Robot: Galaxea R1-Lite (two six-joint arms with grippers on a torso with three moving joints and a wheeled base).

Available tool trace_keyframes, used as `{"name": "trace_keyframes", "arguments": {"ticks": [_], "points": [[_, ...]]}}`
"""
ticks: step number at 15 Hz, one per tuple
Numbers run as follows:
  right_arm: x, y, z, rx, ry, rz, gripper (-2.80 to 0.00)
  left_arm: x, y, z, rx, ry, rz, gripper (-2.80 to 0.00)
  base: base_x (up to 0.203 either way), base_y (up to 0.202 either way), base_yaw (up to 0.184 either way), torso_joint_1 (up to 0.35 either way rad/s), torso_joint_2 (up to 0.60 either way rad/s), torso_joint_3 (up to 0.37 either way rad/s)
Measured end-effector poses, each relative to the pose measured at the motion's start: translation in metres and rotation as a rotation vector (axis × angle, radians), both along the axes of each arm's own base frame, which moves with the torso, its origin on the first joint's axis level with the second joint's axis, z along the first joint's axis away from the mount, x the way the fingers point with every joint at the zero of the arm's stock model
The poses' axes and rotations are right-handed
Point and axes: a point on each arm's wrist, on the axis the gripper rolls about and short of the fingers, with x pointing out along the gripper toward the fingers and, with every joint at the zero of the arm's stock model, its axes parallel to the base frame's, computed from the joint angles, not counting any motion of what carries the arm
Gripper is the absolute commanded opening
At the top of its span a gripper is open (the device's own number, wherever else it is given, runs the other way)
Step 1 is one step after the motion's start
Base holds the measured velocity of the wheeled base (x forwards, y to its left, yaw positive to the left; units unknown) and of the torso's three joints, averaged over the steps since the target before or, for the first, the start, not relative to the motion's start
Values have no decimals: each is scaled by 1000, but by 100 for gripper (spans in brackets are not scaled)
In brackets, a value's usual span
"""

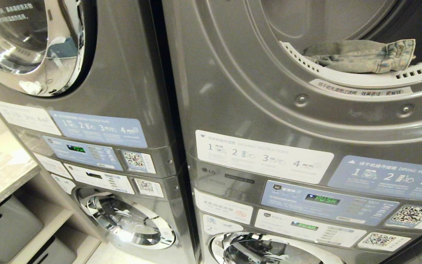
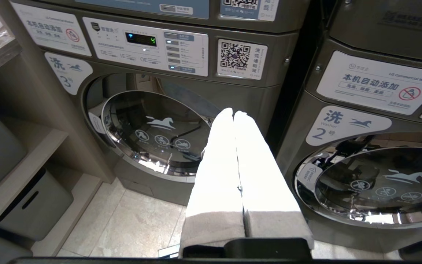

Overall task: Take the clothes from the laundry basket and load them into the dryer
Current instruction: Close the dryer

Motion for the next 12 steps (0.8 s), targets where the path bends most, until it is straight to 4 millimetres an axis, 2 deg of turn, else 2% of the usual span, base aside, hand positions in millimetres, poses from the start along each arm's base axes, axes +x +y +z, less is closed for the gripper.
{"name": "trace_keyframes", "arguments": {"ticks": [3,6,9,12], "points": [[-18,-16,-31,19,115,-94,-280,0,0,0,0,0,0,-280,0,0,0,0,0,0],[-39,-24,-58,50,149,-210,-280,0,0,0,0,0,0,-280,0,0,0,0,0,0],[-58,-25,-81,10,94,-197,-280,0,0,0,0,0,0,-280,0,0,0,0,0,0],[-62,-23,-92,86,-115,-130,-280,0,0,0,0,0,0,-280,0,0,0,0,0,0]]}}
